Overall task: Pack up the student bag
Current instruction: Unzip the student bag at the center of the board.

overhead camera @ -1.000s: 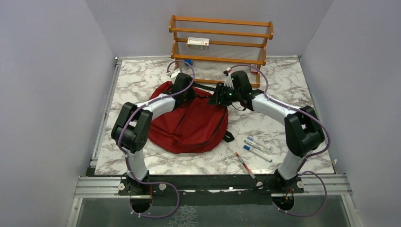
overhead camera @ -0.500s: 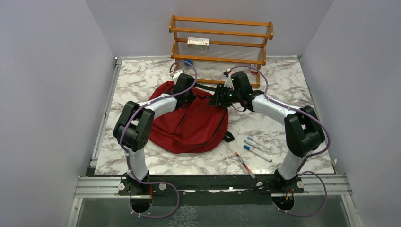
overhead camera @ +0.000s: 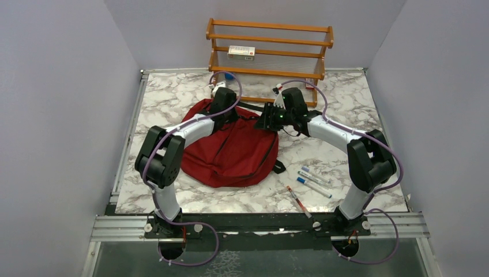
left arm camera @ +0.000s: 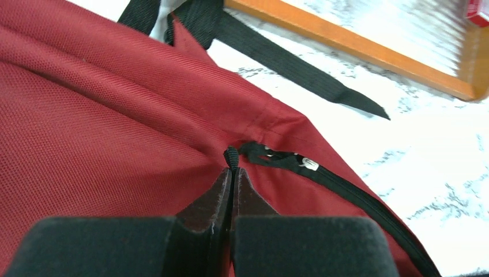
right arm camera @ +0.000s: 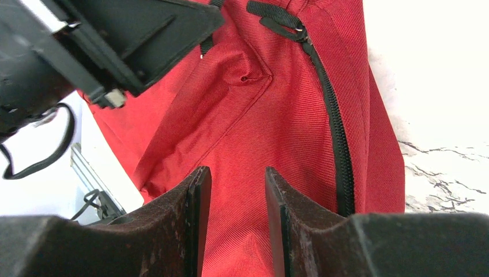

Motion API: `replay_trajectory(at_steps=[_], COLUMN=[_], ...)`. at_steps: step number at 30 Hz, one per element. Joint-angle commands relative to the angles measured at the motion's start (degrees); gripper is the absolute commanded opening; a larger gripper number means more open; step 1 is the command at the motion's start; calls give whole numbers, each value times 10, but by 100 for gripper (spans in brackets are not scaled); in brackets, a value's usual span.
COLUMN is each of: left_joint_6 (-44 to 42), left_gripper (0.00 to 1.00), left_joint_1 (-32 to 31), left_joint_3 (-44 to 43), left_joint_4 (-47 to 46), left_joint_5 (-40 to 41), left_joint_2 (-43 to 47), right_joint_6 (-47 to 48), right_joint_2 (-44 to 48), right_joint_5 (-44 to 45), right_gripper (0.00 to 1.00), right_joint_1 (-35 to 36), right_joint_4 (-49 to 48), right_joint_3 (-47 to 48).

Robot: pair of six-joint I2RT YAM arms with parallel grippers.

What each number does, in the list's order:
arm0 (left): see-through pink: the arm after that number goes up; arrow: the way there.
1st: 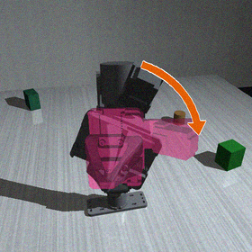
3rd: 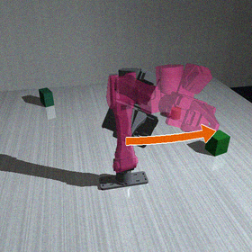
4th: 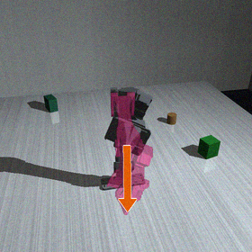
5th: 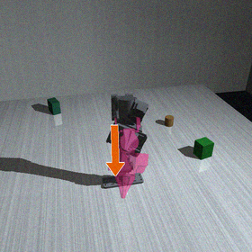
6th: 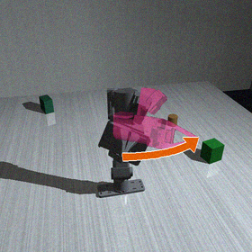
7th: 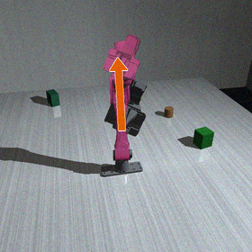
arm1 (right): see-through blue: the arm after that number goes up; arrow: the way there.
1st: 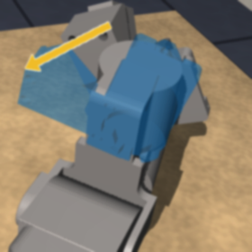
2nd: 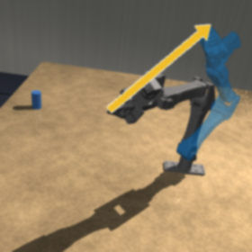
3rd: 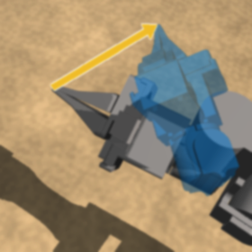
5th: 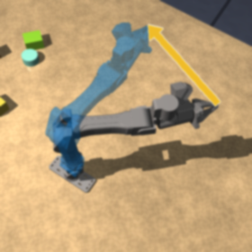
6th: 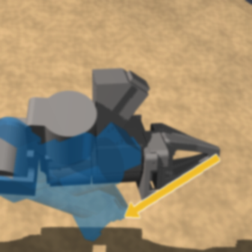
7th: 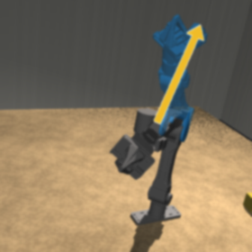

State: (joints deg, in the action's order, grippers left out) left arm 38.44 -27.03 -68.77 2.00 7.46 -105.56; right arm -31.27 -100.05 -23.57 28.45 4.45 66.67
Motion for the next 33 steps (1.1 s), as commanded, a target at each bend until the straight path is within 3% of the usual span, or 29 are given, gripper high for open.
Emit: replay_trajectory(at_steps=[1,15,29,33], left_joint_6=[-42,-55,-42,-41], left_gripper=[0,0,0,0], left_joint_1=[-5,-6,-6,-7], left_joint_3=[7,120,149,151], left_joint_4=[-26,-57,-64,-68], left_joint_5=[-23,-22,-24,-29], left_joint_2=[61,153,172,171], right_joint_6=[-3,-43,-213,-238], right_joint_2=[7,-33,-106,-116], right_joint_5=[-11,-29,-1,15], right_gripper=[44,45,53,60], right_joint_1=[4,4,10,19], right_joint_4=[-17,-39,-86,-91], right_joint_3=[1,39,79,88])
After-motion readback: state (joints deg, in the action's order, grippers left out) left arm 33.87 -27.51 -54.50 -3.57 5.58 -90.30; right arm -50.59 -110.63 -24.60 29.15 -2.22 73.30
